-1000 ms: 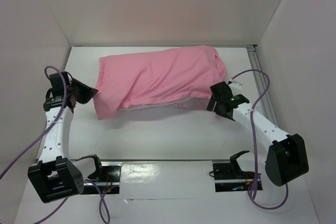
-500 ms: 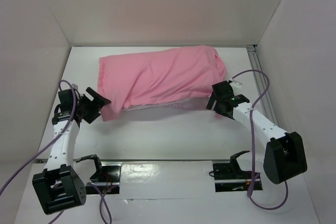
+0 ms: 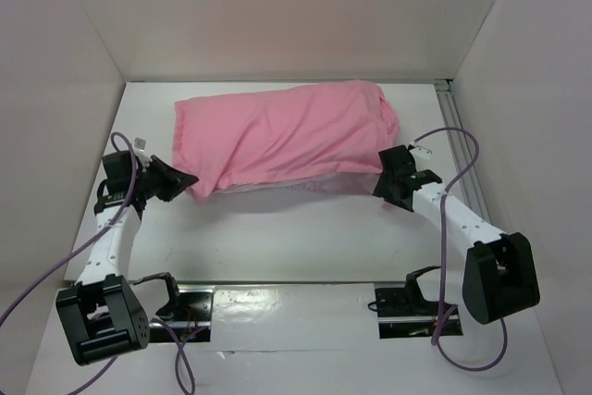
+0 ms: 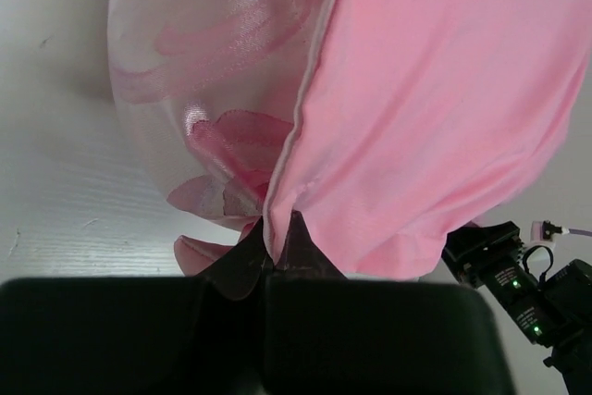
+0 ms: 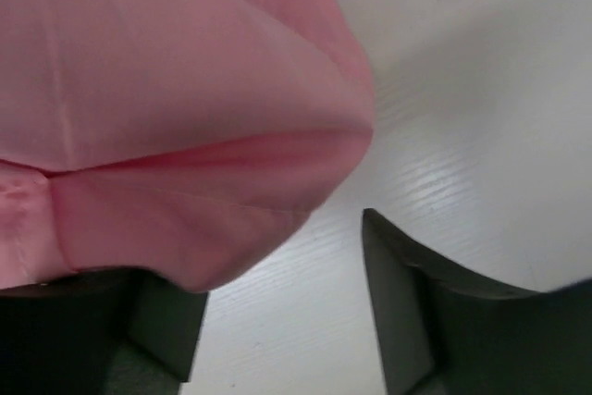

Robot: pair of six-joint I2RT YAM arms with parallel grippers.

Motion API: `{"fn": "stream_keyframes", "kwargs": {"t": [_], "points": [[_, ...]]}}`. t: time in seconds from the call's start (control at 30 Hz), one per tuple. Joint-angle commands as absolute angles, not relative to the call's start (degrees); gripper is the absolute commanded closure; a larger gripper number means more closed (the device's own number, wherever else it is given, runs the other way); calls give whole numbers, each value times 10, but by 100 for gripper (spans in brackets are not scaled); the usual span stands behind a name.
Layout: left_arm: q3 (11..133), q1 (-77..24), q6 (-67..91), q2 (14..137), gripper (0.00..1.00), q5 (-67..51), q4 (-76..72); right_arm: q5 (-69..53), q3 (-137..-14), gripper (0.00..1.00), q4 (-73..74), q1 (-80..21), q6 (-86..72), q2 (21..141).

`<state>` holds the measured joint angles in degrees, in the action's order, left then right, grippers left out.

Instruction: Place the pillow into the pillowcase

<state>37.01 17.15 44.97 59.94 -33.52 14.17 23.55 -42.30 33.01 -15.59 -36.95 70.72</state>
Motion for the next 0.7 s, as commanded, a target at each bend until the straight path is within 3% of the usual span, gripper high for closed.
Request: {"fn": "stream_keyframes", "kwargs": {"t": [0.0,0.13,0.37,0.67], "points": [[420,174,460,579,100,-353,130,285,-421,34,263,-157,-362,715],[470,185,467,573,100,-334,166,347,-460,98,263,-157,-351,741],[587,202,496,591,100,-339,192,374,-550,100,315,-146,-302,643],[803,283,537,611,100,-376,214,407,-818,100,392,-115,-230,588]]}}
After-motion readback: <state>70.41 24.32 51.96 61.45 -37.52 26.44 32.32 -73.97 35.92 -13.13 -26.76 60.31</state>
